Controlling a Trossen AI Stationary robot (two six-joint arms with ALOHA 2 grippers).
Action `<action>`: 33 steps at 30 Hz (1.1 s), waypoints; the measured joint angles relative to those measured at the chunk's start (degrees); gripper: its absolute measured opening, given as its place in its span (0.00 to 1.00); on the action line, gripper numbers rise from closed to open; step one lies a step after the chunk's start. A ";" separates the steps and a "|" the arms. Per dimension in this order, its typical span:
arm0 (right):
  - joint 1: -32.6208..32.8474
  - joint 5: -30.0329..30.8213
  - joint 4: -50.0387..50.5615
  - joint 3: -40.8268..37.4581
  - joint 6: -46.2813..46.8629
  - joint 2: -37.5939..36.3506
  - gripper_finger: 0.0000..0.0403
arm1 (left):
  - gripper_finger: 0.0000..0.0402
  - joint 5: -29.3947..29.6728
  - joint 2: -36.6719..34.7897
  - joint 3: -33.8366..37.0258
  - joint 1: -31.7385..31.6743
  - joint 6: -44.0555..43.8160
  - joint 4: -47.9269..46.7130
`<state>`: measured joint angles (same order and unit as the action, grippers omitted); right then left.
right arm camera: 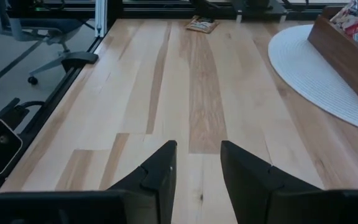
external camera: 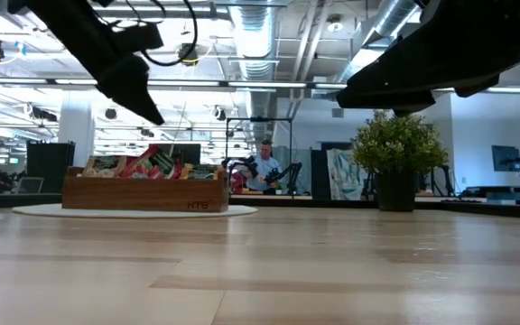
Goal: Pick & Place Tea
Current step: Put the red tea bag into the middle section of the wooden organizer
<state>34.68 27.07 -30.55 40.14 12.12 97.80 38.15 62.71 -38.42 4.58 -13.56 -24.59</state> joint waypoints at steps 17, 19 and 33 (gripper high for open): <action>-0.33 -0.09 -0.98 0.00 -0.07 0.00 0.29 | 0.20 -2.74 10.24 -0.02 -5.10 3.84 2.93; -0.33 -0.09 -0.84 0.00 -0.07 0.00 0.29 | 0.12 -2.38 10.24 -0.02 -4.88 3.86 2.72; -0.26 -0.09 -0.69 0.00 -0.04 0.00 0.29 | 0.06 -7.52 10.41 -13.64 -7.33 -6.40 -13.12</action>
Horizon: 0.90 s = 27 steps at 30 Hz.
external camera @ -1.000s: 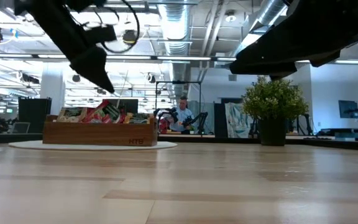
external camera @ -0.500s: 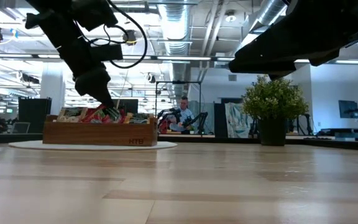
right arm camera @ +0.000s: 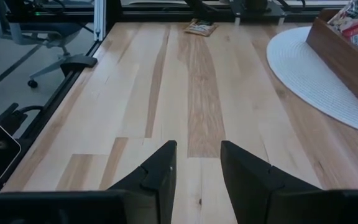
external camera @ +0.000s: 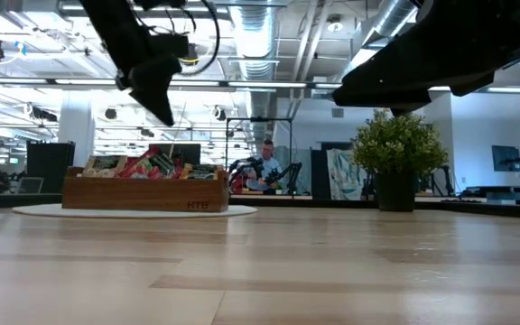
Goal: Pick & Place Tea
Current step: Put the red tea bag into the middle section of the wooden organizer
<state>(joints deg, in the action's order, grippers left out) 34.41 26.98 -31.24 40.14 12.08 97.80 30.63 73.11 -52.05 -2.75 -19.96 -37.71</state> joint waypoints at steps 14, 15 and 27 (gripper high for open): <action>0.06 -0.11 -0.31 0.00 0.01 0.00 0.29 | 0.32 -8.28 7.60 -3.65 -7.80 2.96 -9.39; 0.07 -0.11 -0.28 0.00 0.02 0.00 0.29 | 0.31 -8.28 7.66 -3.65 -7.90 3.44 -9.40; 0.07 -0.20 0.08 0.00 0.06 0.00 0.29 | 0.00 -8.27 7.59 -3.65 -5.91 7.57 -8.01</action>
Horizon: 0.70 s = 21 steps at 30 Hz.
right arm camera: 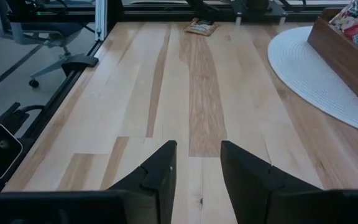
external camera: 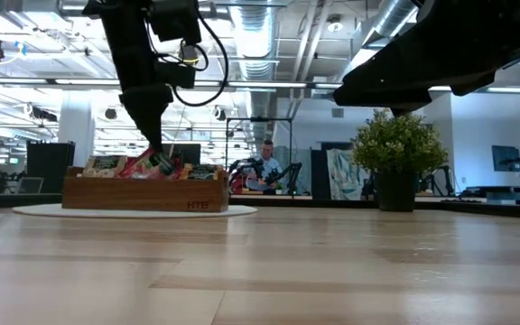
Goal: Pick & Place Tea
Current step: Put the red tea bag into the middle section of the wooden organizer
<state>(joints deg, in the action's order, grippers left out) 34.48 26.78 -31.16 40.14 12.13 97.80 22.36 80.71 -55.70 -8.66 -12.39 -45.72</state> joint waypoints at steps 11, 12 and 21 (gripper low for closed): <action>1.27 -0.11 2.86 0.02 1.54 0.00 0.29 | 0.00 8.51 -7.01 3.18 6.42 -1.87 3.14; 1.61 -0.09 2.87 0.01 1.54 0.00 0.29 | 0.00 8.67 -8.23 4.81 6.89 -1.87 4.91; 2.51 0.16 2.04 0.01 1.41 0.00 0.29 | 0.00 12.22 -15.11 20.17 8.78 1.16 21.79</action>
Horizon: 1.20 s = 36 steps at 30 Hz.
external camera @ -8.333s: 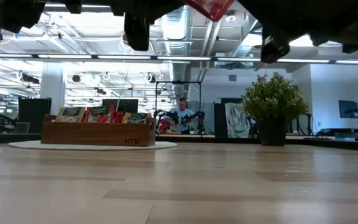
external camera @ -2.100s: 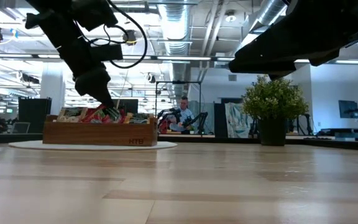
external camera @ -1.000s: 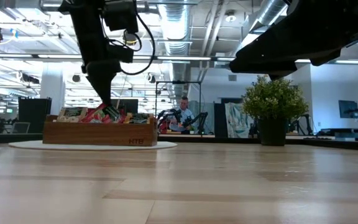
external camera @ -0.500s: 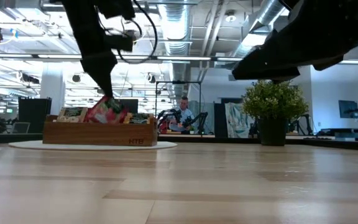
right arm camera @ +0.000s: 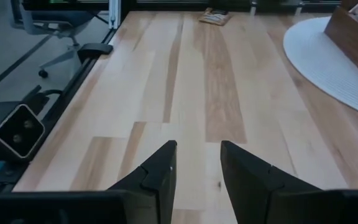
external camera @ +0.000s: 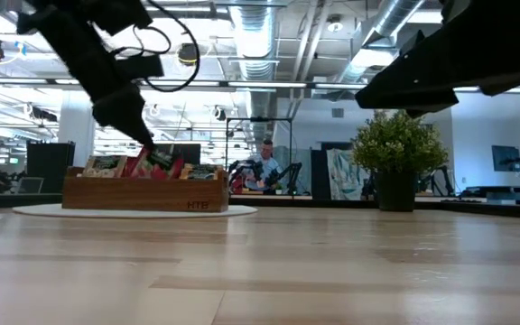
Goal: Pick & Place Tea
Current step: Put the red tea bag into the middle section of the wooden organizer, then put the brown tea bag into the left section of the wooden organizer
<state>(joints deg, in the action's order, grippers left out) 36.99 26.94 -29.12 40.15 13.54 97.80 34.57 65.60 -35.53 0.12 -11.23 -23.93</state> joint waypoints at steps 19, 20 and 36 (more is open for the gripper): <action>-0.26 -0.02 0.00 -0.01 0.02 0.00 0.29 | 0.01 -2.01 -2.00 3.43 2.60 -4.89 -4.32; -0.26 -0.02 0.00 -0.01 0.00 0.00 0.29 | 0.01 -2.63 -2.00 2.55 2.60 -4.87 -5.14; 0.09 -0.13 0.04 -0.01 0.07 0.00 0.29 | 0.17 -3.49 -0.80 -20.50 9.44 -13.79 -35.19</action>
<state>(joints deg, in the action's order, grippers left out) 37.08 26.81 -29.08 40.14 13.61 97.80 31.09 64.80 -56.03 9.56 -25.02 -59.13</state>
